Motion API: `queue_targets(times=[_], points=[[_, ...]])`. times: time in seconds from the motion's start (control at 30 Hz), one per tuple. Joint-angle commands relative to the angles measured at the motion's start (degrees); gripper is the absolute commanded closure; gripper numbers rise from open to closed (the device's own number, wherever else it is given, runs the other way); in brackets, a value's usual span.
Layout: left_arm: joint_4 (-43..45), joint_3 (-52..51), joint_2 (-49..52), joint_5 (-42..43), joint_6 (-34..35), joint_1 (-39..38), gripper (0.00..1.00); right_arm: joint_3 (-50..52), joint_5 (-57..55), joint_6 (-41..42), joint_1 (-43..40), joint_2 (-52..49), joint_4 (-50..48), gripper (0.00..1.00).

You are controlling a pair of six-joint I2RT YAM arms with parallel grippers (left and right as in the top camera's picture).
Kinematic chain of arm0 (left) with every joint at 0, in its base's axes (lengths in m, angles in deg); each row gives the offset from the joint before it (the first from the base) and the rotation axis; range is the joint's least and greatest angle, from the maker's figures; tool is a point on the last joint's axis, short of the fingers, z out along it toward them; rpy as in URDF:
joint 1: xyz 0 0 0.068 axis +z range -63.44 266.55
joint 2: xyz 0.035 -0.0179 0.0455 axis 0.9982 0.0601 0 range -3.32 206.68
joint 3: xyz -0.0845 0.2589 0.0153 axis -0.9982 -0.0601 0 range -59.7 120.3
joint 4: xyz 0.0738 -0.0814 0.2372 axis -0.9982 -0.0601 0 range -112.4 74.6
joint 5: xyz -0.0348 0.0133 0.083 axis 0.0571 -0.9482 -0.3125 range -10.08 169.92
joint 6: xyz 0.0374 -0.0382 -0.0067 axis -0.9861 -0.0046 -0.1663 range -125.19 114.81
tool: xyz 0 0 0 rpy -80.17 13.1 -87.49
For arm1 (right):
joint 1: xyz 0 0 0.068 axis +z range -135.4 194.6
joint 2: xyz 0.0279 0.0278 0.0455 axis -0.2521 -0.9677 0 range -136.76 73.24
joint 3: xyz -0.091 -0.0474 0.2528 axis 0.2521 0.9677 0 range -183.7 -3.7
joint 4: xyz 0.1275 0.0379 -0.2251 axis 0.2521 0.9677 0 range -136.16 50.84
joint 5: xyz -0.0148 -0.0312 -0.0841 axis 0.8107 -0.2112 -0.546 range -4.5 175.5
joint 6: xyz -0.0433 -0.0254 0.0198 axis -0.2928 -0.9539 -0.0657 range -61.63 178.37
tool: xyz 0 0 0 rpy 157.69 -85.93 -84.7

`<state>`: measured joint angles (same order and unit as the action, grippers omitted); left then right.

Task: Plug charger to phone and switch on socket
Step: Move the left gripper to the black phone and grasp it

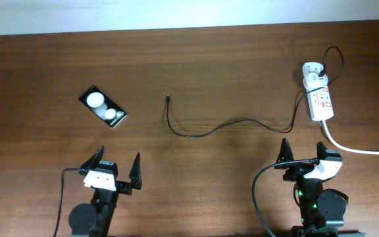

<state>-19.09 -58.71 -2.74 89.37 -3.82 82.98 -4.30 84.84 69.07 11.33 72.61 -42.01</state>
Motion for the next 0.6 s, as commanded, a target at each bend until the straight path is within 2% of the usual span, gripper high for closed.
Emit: queue_targets(times=[0.0, 0.07, 0.13, 0.3, 0.43, 0.5, 0.57], points=[[-1.8, 7.6, 0.5, 1.8, 3.1, 0.4, 0.01, 0.3, -1.1, 0.1, 0.3, 0.4, 0.4, 0.01], [-6.4, 12.8, 3.5, -0.6, 3.1, 0.4, 0.01, 0.3, -1.1, 0.1, 0.3, 0.4, 0.4, 0.01], [-11.2, 19.7, 10.5, -1.5, 3.1, 0.4, 0.01, 0.3, -1.1, 0.1, 0.3, 0.4, 0.4, 0.01], [-21.4, 40.0, 34.6, -2.5, 3.1, 0.4, 0.01, 0.3, -1.1, 0.1, 0.3, 0.4, 0.4, 0.01], [-38.1, 60.4, 55.2, -5.8, 3.1, 0.3, 0.01, 0.3, -1.1, 0.1, 0.3, 0.4, 0.4, 0.01], [-42.7, 66.8, 62.1, -4.5, 3.1, 0.4, 0.01, 0.3, -1.1, 0.1, 0.3, 0.4, 0.4, 0.01], [-42.7, 68.0, 66.3, -4.3, 3.1, 0.3, 0.01, 0.3, -1.1, 0.1, 0.3, 0.4, 0.4, 0.01]])
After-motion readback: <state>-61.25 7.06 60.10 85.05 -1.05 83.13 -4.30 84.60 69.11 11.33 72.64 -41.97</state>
